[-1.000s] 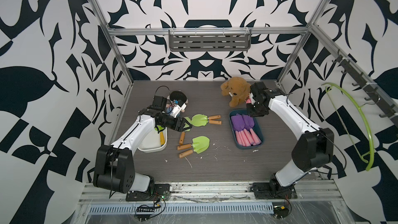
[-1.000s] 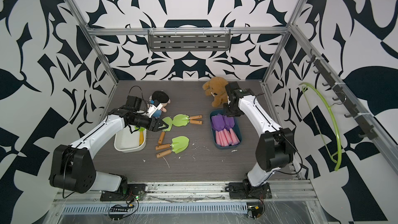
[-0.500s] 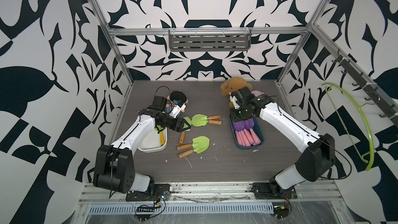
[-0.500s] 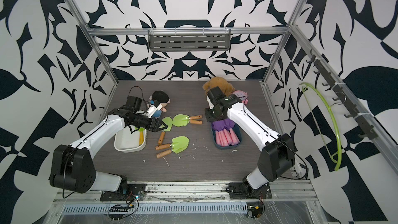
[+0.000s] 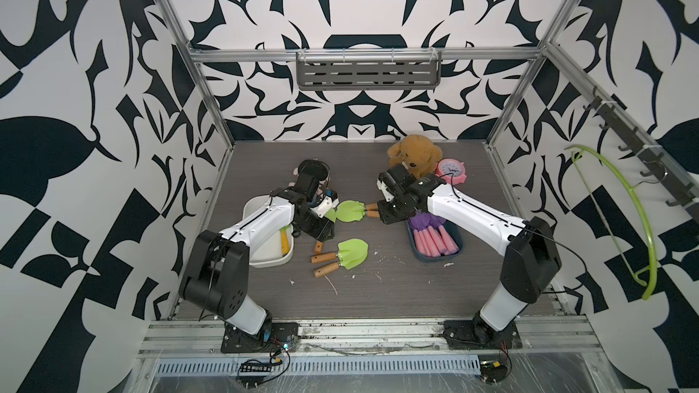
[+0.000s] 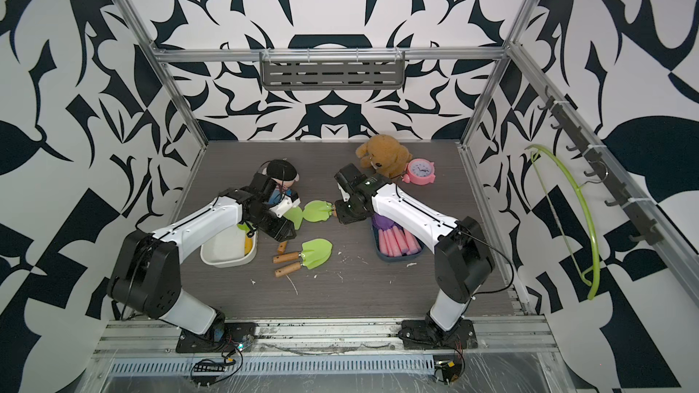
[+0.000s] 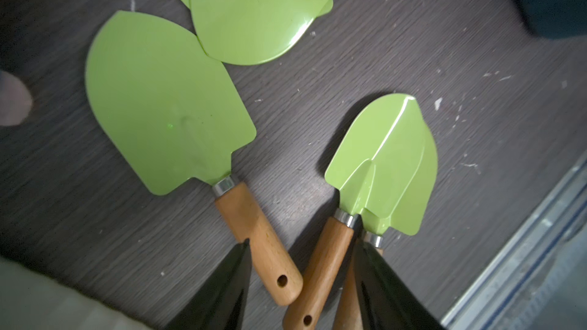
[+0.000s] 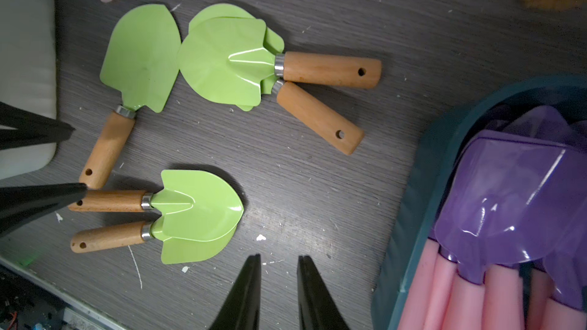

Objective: Sort the small shovels by color and place them into the storage box
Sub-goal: Pick up the shovel from the center of the board.

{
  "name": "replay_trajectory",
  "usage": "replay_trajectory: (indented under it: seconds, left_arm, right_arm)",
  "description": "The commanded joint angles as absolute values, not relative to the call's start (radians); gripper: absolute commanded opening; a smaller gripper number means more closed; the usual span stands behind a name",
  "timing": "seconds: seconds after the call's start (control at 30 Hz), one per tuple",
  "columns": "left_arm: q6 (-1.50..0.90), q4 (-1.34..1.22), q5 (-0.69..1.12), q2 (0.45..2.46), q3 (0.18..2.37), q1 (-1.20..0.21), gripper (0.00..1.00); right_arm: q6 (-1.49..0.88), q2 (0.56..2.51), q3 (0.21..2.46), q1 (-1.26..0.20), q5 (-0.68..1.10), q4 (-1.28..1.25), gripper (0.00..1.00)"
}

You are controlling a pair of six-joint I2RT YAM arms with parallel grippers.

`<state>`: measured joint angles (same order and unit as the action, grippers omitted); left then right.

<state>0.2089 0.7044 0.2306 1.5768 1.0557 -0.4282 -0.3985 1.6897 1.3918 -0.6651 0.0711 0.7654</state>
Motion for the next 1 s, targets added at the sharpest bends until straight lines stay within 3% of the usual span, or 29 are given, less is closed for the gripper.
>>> replay_trajectory:
  seconds: [0.0, 0.43, 0.97]
  left_arm:
    - [0.216, 0.749, 0.127, 1.619, 1.097, -0.452, 0.56]
    - [0.148, 0.725, -0.039, 1.716, 1.122, -0.479, 0.49]
    - [0.036, 0.699, -0.039, 1.788, 1.118, -0.479, 0.31]
  right_arm:
    - [-0.422, 1.678, 1.391, -0.678, 0.075, 0.737, 0.26]
    - [-0.413, 1.696, 1.385, -0.695, 0.067, 0.716, 0.25]
    - [-0.409, 1.674, 1.374, -0.698, 0.052, 0.706, 0.25]
